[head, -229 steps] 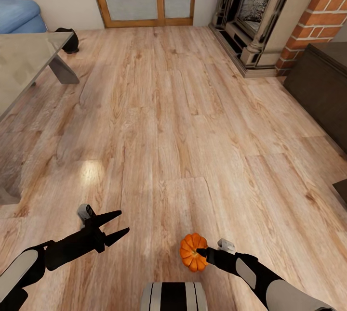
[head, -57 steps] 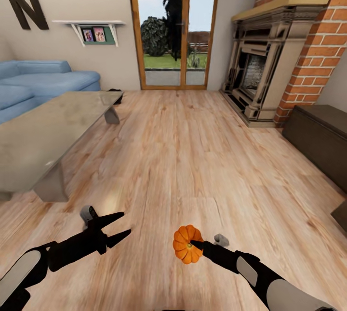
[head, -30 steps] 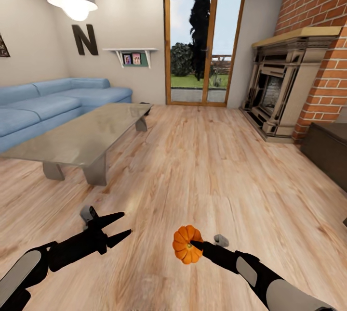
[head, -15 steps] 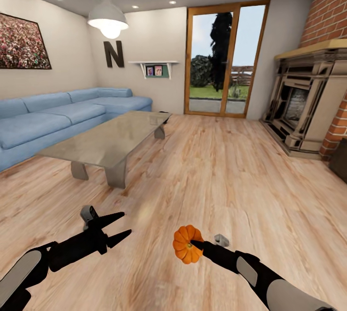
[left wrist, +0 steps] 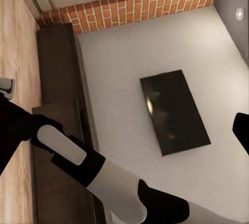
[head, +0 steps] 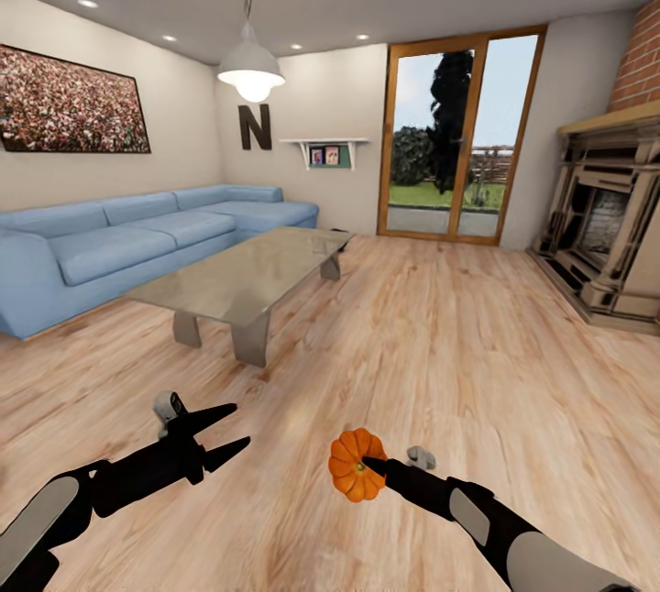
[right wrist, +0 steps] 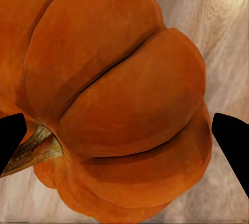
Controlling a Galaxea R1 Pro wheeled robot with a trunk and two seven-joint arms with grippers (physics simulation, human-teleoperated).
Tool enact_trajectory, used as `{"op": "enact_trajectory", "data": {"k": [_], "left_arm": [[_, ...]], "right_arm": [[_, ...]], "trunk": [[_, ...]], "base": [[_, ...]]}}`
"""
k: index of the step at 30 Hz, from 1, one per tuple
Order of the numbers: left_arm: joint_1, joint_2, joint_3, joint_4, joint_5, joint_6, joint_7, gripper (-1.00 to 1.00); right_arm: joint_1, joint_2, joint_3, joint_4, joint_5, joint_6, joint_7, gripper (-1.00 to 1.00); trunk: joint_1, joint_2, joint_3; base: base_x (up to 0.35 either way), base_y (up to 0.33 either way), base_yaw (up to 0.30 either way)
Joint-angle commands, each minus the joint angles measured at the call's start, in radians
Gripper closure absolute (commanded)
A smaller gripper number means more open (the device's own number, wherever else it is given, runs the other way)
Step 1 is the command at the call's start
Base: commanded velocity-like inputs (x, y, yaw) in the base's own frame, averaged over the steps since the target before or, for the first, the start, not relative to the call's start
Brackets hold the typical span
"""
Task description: Place each of the two pumpkins and all three candles from the living room inside a cabinet in the living room (use any cabinet), then make sure every cabinet is closed, and position the cauldron so it is next to a table in the living room.
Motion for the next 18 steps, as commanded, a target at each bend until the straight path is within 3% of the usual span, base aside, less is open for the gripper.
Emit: {"op": "enact_trajectory", "data": {"k": [1,18], "left_arm": [[-0.001,0.000,-0.001,0.001,-0.007,0.000,-0.008,-1.00],[-0.001,-0.002,-0.001,0.001,-0.007,0.000,-0.007,-1.00]], "right_arm": [[0.000,-0.002,0.003,-0.001,-0.010,0.007,0.000,1.00],[0.000,-0.002,0.004,-0.001,-0.010,0.007,0.000,1.00]], "trunk": [[-0.001,0.000,0.003],[-0.009,0.004,0.069]], "base": [[-0.290,0.000,0.058],[-0.331,0.000,0.006]]}}
